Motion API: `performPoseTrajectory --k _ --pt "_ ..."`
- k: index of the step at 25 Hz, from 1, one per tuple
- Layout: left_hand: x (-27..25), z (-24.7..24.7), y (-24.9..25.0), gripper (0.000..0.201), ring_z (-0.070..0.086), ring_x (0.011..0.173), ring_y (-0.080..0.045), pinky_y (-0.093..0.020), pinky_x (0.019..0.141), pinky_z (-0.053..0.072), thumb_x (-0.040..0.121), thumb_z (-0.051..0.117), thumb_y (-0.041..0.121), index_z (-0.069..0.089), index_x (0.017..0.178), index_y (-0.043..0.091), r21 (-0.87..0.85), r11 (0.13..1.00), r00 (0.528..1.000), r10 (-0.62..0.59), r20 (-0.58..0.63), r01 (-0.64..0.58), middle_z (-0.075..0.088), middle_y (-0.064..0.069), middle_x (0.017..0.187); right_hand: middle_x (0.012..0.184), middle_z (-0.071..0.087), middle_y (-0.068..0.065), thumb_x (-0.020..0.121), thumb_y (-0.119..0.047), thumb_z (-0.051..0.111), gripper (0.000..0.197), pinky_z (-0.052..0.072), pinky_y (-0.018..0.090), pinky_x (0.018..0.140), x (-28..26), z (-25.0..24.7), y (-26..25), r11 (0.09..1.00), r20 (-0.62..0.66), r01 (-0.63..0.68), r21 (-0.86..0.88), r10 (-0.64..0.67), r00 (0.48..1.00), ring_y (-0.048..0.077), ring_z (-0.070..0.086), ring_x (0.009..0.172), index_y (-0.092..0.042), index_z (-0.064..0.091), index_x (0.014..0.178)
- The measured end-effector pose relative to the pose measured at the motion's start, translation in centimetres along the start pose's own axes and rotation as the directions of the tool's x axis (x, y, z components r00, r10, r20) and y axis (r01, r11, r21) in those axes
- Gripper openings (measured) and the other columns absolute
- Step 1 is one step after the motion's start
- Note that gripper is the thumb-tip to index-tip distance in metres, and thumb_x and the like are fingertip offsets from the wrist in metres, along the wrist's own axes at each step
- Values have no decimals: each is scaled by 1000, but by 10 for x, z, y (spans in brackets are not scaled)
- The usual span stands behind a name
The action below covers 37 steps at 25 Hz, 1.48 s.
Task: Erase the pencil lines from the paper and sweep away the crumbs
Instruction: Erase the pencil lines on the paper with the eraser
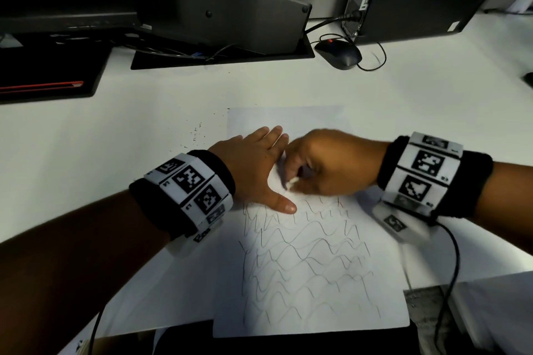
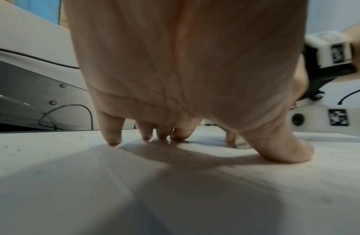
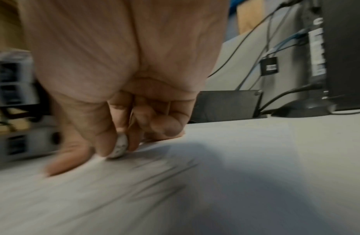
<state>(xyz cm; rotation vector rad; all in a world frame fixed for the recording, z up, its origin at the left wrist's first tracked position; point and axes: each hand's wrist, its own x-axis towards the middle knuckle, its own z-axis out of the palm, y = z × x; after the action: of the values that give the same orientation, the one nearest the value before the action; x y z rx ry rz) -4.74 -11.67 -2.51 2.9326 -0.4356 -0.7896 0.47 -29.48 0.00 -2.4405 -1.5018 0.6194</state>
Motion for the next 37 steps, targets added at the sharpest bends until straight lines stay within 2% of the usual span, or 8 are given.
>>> performPoseTrajectory --k 3,7,11,14,25,29,33,37 --pt "0 0 2 129 -12 152 -16 -46 124 9 68 51 87 -14 157 21 36 999 1000 -2 4 2 -19 1 165 85 60 -17 83 -26 65 13 36 20 69 0 -9 10 993 -126 -103 -58 95 988 6 58 80 -29 72 93" --pt "-1 0 0 129 -12 152 -15 -46 124 10 67 51 88 -12 158 21 27 1000 1000 6 -3 -6 -18 1 165 87 65 -15 85 -28 66 11 38 15 65 -5 1 -4 1000 10 6 -21 -6 1000 -4 51 68 -28 73 92" --pt "0 0 1 129 -13 152 -15 -46 124 9 68 50 88 -14 157 22 36 999 1000 -7 9 7 -20 2 164 86 60 -17 83 -27 66 11 41 22 68 -3 -6 8 995 -122 -83 -48 77 990 4 56 76 -27 73 92" --pt "-2 -1 2 128 -14 152 -15 -46 124 8 69 50 87 -14 157 21 42 999 1000 -9 21 8 -21 2 164 82 63 -17 84 -27 67 8 35 10 62 -6 1 1 1000 9 -5 -2 5 1000 -6 52 66 -27 72 90" --pt "-2 -3 2 128 -15 151 -14 -45 124 7 70 50 87 -15 157 19 53 998 999 -22 23 21 -22 2 164 79 55 -18 83 -28 65 9 36 19 65 -8 -8 9 996 -109 -82 -35 78 991 -2 54 71 -29 72 90" --pt "-2 -3 1 127 -15 151 -14 -45 124 7 70 50 86 -16 156 20 54 998 999 -22 32 20 -23 2 163 74 53 -20 83 -26 66 8 29 6 59 -11 1 1 1000 -2 1 -15 -1 1000 -9 49 65 -27 71 89" --pt "0 -3 0 128 -15 151 -14 -46 124 7 69 50 87 -15 157 19 60 998 999 -19 34 17 -23 1 164 78 55 -18 83 -26 65 9 35 18 64 -7 -6 12 996 -117 -78 -45 72 991 0 54 71 -27 72 90" --pt "-3 -1 -2 129 -16 151 -13 -45 124 8 68 50 88 -16 156 20 52 999 1000 -14 25 13 -23 3 163 80 60 -18 86 -27 66 8 34 9 62 -12 -1 6 1000 18 9 23 -10 1000 -9 52 67 -26 72 91"
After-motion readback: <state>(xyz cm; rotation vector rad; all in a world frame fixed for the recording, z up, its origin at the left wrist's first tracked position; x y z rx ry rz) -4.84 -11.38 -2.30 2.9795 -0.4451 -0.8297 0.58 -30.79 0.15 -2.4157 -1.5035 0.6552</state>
